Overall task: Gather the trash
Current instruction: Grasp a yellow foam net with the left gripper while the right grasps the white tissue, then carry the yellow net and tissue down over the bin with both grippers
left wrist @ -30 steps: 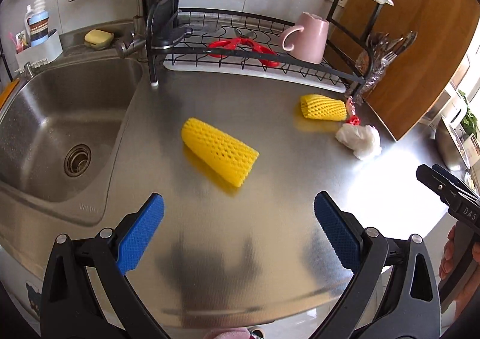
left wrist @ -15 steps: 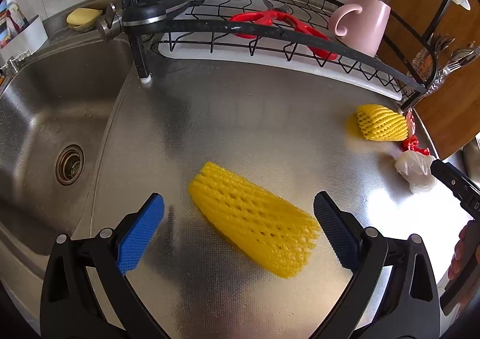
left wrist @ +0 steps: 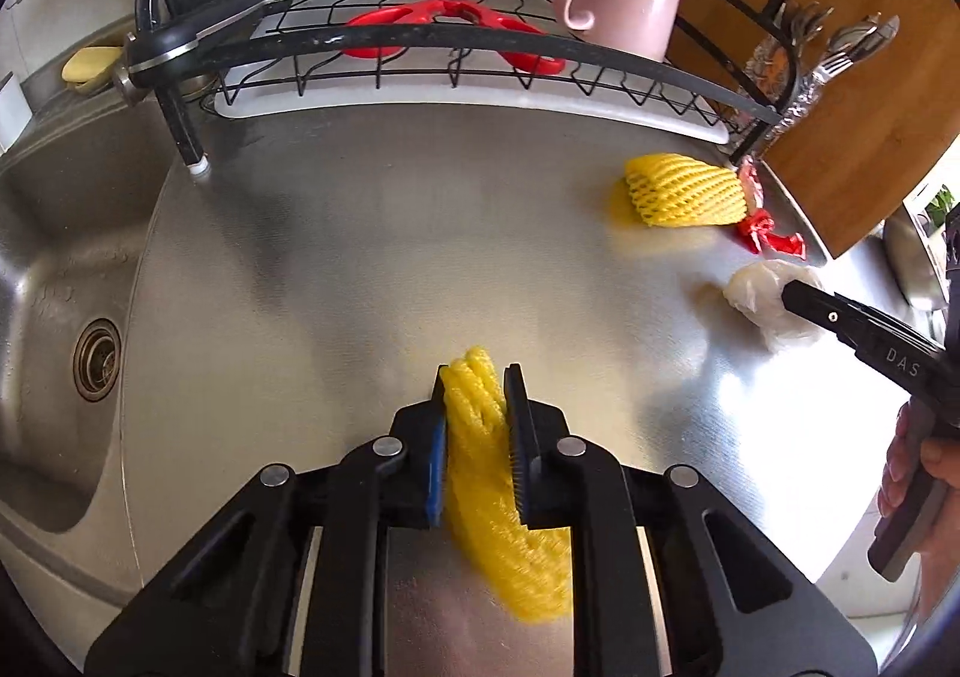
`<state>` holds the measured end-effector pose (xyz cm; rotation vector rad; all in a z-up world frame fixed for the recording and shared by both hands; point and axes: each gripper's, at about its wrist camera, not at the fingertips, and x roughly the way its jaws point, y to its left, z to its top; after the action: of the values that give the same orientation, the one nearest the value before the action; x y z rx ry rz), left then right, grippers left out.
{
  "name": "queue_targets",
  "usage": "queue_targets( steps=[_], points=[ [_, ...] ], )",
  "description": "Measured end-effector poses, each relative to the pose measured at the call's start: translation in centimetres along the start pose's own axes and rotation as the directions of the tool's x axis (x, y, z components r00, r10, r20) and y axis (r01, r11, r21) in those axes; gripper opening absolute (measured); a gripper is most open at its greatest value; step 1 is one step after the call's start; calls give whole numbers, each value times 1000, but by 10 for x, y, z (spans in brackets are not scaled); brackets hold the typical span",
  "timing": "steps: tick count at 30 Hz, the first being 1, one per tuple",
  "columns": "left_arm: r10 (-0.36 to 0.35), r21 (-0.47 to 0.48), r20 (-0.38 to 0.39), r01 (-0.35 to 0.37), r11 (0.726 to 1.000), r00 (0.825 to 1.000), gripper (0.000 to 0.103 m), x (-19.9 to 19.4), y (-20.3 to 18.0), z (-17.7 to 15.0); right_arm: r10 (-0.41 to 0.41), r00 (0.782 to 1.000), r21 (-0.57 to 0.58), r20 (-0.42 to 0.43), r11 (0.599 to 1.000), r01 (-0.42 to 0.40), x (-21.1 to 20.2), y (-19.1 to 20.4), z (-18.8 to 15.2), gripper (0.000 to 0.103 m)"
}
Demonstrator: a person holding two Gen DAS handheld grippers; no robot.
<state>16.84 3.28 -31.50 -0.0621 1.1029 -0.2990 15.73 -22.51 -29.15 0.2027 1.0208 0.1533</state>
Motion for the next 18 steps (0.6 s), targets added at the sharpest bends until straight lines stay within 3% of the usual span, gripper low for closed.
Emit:
queue_targets(
  steps=[9,18],
  points=[
    [-26,56,35,24,998,999,13,-49,-43,-47,44,999,-13,29,999,-44,-56,7,-43,32],
    [-39,72,37,36,997,999,13,-98,-80,-137,36,998,-42,43,999,-34,-113,15,-112,32]
  ],
)
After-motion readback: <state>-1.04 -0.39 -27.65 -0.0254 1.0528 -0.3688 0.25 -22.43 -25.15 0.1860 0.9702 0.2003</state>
